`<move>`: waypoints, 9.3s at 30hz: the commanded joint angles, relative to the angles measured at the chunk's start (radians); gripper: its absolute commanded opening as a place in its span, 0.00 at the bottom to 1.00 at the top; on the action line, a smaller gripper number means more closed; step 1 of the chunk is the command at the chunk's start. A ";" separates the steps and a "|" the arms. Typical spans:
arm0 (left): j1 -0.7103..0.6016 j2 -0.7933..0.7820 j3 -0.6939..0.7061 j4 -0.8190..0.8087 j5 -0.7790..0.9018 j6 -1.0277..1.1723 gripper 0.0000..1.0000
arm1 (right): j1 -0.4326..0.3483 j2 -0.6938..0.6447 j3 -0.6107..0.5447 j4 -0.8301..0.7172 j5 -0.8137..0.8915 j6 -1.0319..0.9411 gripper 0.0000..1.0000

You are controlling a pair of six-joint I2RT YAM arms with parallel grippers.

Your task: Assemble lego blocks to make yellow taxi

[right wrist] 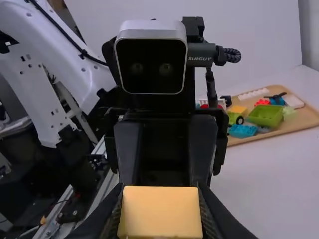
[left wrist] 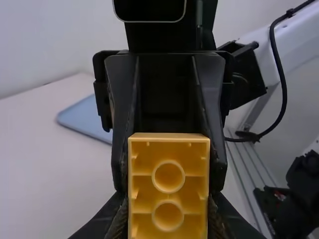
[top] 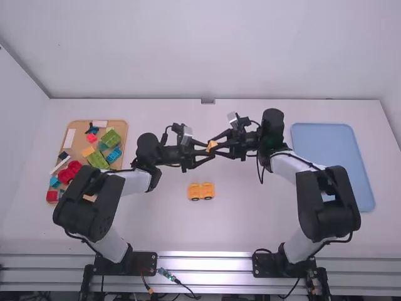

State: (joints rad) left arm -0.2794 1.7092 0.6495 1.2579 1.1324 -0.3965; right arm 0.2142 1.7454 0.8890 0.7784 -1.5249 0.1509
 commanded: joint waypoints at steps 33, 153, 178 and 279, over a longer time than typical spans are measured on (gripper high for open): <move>0.129 -0.130 0.238 -1.320 -0.418 0.685 0.99 | 0.096 -0.051 0.389 -1.404 1.262 -0.597 0.00; 0.113 -0.129 -0.264 -0.691 -0.052 1.130 0.99 | -0.051 -0.051 -0.609 -0.262 0.867 -0.866 0.55; 0.029 0.074 -0.264 -0.588 -0.227 1.157 0.99 | -0.051 -0.051 -0.608 -0.235 0.867 -0.940 0.40; -0.009 0.237 -0.147 -0.686 -0.341 1.138 0.52 | 0.214 -0.004 -0.260 -0.526 0.762 -1.113 0.00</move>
State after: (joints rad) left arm -0.2779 1.9278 0.5415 0.5842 0.8291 0.7582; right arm 0.4252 1.7069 0.6094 0.2466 -0.7490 -0.9680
